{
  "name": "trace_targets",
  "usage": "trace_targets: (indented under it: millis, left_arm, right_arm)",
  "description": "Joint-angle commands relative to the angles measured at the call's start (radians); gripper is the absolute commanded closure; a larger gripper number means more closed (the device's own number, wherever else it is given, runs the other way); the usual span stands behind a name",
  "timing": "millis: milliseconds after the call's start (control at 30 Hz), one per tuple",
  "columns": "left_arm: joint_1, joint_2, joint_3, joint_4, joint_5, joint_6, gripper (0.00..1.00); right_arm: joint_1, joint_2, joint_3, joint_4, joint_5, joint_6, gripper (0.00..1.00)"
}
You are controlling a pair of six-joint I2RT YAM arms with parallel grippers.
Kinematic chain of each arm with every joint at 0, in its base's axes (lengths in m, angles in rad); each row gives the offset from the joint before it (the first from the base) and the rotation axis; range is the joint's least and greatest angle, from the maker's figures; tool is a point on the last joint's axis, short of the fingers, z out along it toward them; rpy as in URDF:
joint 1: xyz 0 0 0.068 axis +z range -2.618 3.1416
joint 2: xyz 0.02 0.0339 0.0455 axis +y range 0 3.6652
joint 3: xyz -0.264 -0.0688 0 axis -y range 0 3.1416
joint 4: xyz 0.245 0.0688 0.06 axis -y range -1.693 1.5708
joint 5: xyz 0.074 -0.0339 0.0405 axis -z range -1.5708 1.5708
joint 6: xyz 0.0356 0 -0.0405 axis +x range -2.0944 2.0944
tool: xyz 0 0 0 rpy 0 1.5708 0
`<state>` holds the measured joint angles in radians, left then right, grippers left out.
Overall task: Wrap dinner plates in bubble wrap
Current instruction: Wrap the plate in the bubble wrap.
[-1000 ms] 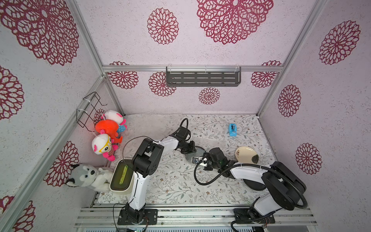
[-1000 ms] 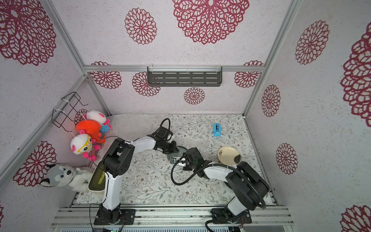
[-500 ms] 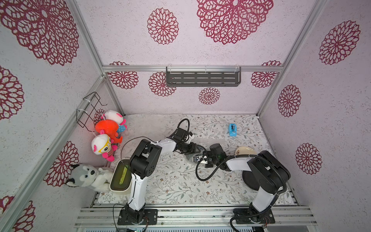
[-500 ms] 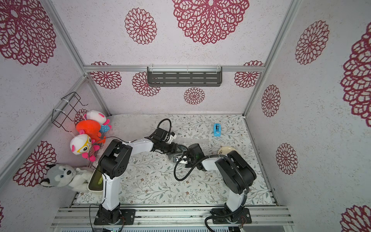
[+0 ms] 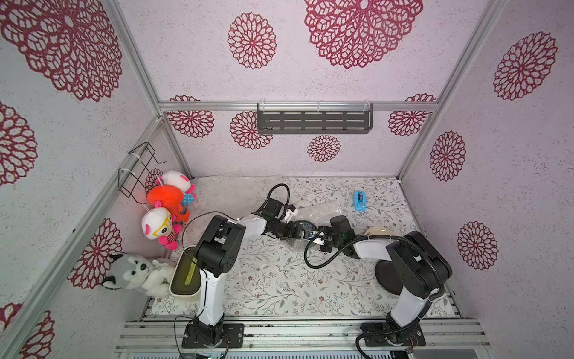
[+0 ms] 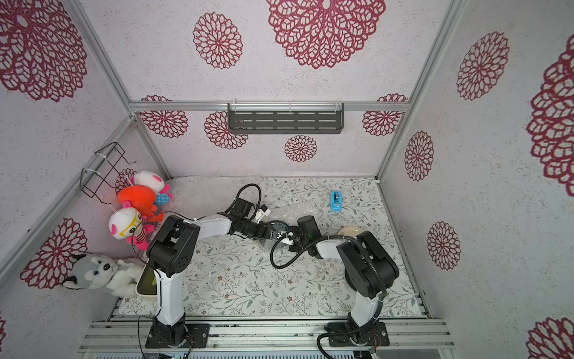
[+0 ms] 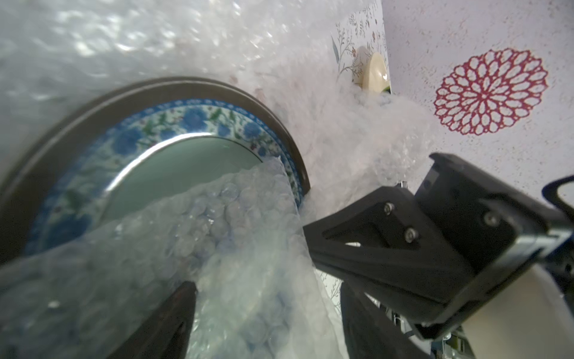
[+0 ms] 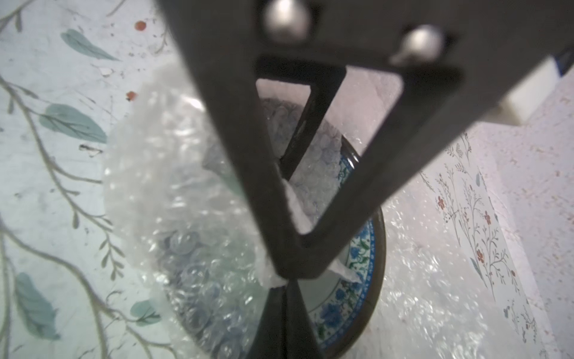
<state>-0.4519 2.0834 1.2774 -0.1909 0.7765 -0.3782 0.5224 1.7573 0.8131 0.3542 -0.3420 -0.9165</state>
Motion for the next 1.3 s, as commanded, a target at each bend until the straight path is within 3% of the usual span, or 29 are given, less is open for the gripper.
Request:
trace_targets:
  millis: [0, 300, 600, 667, 800, 933, 1067, 1233, 1267]
  left_arm:
    - [-0.009, -0.010, 0.021, -0.051, 0.030, 0.112, 0.22]
    - [-0.028, 0.045, 0.085, -0.130, -0.076, 0.176, 0.28]
    - [-0.034, 0.079, 0.134, -0.160, -0.058, 0.199, 0.25]
    - [-0.036, 0.090, 0.146, -0.169, -0.064, 0.205, 0.29]
    - [-0.033, 0.095, 0.145, -0.173, -0.106, 0.214, 0.60]
    - [-0.024, 0.096, 0.137, -0.168, -0.128, 0.205, 0.79]
    - [-0.014, 0.100, 0.137, -0.164, -0.137, 0.179, 0.88]
    - [-0.002, 0.103, 0.126, -0.152, -0.130, 0.132, 0.89]
    - [-0.002, 0.105, 0.126, -0.153, -0.129, 0.125, 0.89]
  right_arm:
    - [-0.013, 0.002, 0.057, -0.033, -0.038, 0.044, 1.00]
    - [-0.012, 0.031, 0.117, -0.092, -0.059, 0.077, 1.00]
    - [-0.013, 0.072, 0.208, -0.212, -0.097, 0.114, 1.00]
    - [-0.013, 0.084, 0.230, -0.246, -0.112, 0.117, 1.00]
    - [-0.016, 0.085, 0.242, -0.254, -0.124, 0.150, 1.00]
    - [-0.026, 0.059, 0.244, -0.272, -0.133, 0.221, 0.98]
    - [-0.073, -0.050, 0.229, -0.267, -0.120, 0.480, 0.63]
    - [-0.219, -0.230, 0.160, -0.405, -0.006, 0.906, 0.36]
    - [-0.257, -0.259, 0.127, -0.416, 0.001, 0.962, 0.27]
